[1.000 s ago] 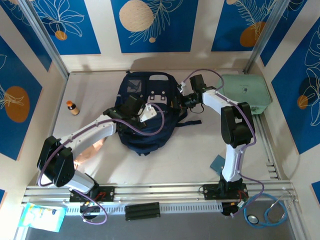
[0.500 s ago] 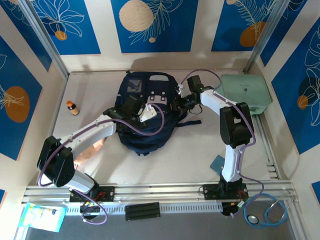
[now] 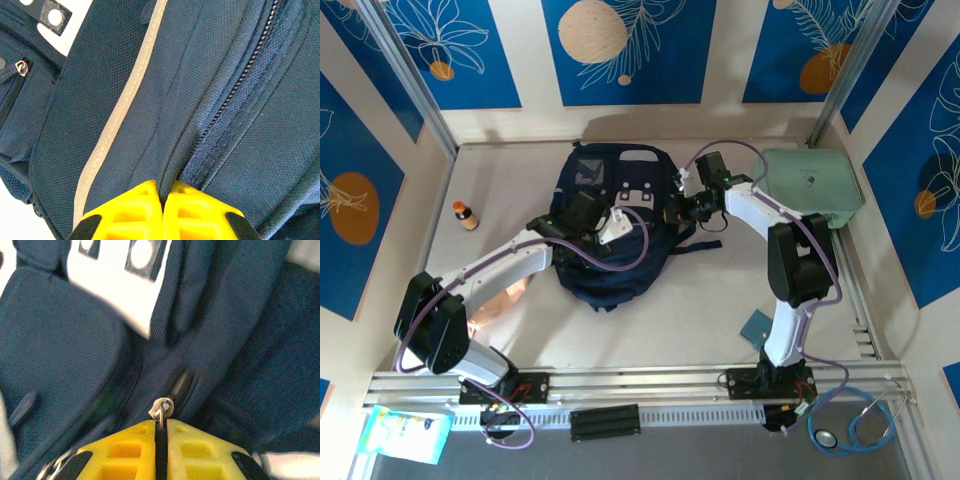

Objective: Pack books, pencil case, and school supplies into a backpack

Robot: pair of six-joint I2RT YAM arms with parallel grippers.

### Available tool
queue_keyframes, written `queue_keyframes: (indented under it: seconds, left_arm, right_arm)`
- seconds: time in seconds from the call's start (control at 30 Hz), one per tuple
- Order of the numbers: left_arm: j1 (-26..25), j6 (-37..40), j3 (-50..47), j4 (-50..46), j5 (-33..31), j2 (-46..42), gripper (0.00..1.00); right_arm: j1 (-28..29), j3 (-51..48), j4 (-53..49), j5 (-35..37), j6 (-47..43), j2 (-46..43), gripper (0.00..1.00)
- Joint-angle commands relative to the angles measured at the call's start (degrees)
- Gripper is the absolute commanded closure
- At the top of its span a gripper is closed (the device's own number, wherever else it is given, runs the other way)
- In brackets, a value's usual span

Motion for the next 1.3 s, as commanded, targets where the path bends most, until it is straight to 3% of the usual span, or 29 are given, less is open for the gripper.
queue_keyframes:
  seconds: [0.0, 0.3, 0.63, 0.97, 1.27]
  left_arm:
    - [0.29, -0.38, 0.78, 3.24, -2.12, 0.20, 1.00]
    - [0.39, -2.99, 1.91, 4.80, -1.78, 1.05, 1.00]
    - [0.47, -13.08, 8.15, 4.38, 2.97, 6.27, 1.00]
    - [0.63, -20.53, 14.94, 3.90, 10.37, 10.17, 1.00]
    - [0.74, -29.06, 12.59, 11.96, 15.35, 9.08, 1.00]
  right_arm:
    - [1.46, -4.00, -1.17, -5.37, 3.66, -5.75, 0.89]
    - [5.17, -10.53, -0.55, -5.19, -0.69, -14.22, 1.00]
    - [8.67, -20.25, 10.02, -5.17, -0.90, -25.92, 1.00]
    - [17.55, -27.31, 21.47, 10.06, 2.79, -29.62, 1.00]
    - [24.35, -32.37, 33.11, 20.53, 5.89, -28.94, 1.00]
